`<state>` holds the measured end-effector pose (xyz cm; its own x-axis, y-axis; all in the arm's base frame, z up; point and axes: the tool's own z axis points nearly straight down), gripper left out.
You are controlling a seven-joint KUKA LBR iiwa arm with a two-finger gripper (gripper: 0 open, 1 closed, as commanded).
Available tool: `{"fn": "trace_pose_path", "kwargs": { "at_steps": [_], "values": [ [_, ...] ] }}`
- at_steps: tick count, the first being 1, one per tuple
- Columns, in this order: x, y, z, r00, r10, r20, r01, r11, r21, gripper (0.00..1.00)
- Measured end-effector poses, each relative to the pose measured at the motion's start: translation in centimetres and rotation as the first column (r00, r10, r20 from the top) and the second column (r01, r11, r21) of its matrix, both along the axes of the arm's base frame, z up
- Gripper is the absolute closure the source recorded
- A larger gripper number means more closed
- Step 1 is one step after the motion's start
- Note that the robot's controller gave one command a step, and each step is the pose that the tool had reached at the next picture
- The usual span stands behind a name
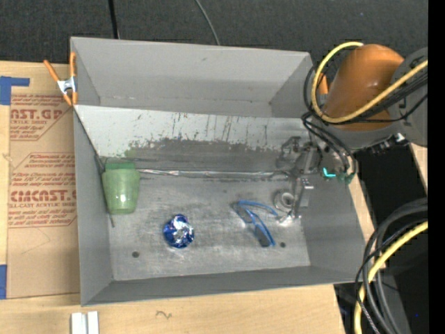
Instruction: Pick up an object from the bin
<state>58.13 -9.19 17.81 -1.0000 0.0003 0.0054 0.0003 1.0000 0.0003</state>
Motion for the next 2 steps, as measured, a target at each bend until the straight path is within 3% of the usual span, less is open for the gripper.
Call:
{"fn": "trace_pose_path", "kwargs": {
  "at_steps": [1,2],
  "values": [
    [0.04,-2.02,-10.41,0.997,0.072,0.0,-0.072,0.997,0.001,0.0],
    [0.25,-1.96,-9.92,0.997,0.073,0.007,-0.073,0.997,0.0,1.0]
  ]
}}
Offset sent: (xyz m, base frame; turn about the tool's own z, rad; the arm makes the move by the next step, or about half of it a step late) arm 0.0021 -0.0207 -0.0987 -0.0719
